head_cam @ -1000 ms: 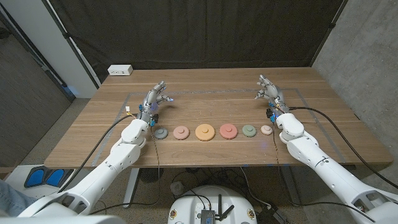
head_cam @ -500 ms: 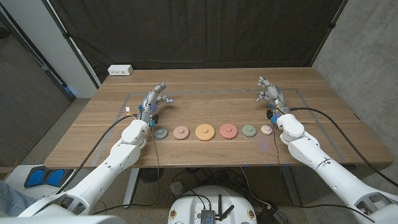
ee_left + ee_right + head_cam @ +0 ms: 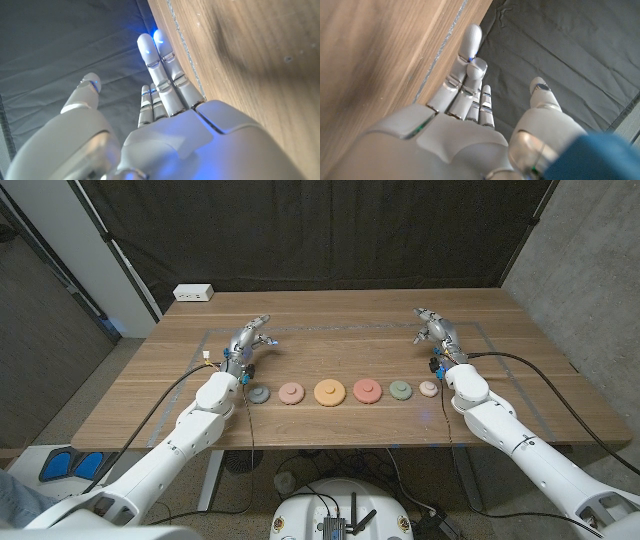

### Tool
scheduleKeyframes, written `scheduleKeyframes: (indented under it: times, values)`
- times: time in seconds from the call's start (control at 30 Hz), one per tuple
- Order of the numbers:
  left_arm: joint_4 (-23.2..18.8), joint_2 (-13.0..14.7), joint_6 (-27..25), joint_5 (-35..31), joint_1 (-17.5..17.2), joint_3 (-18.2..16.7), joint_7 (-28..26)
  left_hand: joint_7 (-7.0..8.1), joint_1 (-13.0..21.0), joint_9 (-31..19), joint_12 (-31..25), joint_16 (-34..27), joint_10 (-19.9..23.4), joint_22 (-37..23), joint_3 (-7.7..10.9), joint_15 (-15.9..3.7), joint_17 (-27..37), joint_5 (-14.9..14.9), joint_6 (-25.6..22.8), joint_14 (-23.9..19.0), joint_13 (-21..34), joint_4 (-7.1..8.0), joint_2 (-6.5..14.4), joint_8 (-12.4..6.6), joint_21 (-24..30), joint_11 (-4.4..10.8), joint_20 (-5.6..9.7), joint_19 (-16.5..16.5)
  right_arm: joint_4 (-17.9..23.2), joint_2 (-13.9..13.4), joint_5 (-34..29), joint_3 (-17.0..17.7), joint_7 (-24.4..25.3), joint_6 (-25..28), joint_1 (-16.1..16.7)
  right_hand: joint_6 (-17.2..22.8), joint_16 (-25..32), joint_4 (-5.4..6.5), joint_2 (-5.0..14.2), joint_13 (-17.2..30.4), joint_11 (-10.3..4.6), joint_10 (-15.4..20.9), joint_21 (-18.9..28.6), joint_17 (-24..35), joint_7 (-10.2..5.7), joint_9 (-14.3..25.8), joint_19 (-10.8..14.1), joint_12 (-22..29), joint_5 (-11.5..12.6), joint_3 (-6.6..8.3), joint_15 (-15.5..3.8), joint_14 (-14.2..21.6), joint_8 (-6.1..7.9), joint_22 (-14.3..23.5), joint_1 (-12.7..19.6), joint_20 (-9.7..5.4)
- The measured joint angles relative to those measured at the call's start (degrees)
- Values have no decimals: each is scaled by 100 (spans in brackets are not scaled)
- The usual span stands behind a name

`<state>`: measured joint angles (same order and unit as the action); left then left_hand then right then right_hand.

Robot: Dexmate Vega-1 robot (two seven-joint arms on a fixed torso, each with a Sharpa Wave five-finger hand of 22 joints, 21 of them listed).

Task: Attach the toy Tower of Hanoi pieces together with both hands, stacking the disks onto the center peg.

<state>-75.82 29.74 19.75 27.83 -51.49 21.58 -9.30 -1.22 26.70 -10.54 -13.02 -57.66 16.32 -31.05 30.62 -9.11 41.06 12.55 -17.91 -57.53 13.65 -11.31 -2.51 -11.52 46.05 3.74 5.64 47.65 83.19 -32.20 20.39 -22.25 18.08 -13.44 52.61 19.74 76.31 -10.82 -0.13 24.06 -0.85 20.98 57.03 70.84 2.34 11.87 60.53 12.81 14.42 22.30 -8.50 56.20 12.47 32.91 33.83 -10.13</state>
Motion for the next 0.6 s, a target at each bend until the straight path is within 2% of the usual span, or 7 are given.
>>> scheduleKeyframes:
  times: [0.23,0.33,0.43,0.6]
  values:
    - [-173,105,-69,-325,-29,27,-296,77,373,-27,-78,-64,193,-16,23,21,-44,43,-221,22,73,23,-134,-78,101,130,8,9,153,-89,-346,-23,283,167,34,-49,85,-14,-121,67,-112,-30,0,-82,-52,-1,-116,0,91,114,69,-157,0,-27,420,11]
    - [-227,139,-97,-486,-43,34,-449,81,469,-27,-126,-126,271,-16,23,21,-46,43,-287,21,105,23,-154,-89,142,148,8,9,223,-127,-498,-36,398,254,47,-50,88,23,-178,98,-136,-7,44,-100,-133,20,-116,0,110,150,73,-236,0,-26,554,11]
    - [-291,176,-133,-669,-57,40,-614,112,522,-53,-144,-170,299,-16,23,21,-46,63,-322,21,126,23,-207,-89,145,175,32,33,287,-159,-648,-56,506,328,58,-50,124,55,-174,130,-174,-30,45,-130,-133,27,-116,0,154,182,71,-277,0,-50,596,11]
    - [-369,221,-185,-957,-75,51,-871,121,662,-54,-144,-192,359,-44,23,21,-68,82,-387,21,164,23,-204,-132,188,233,33,34,385,-205,-901,-91,693,452,75,-28,150,31,-211,162,-174,-30,88,-134,-156,26,-115,0,154,205,73,-278,0,-53,737,11]
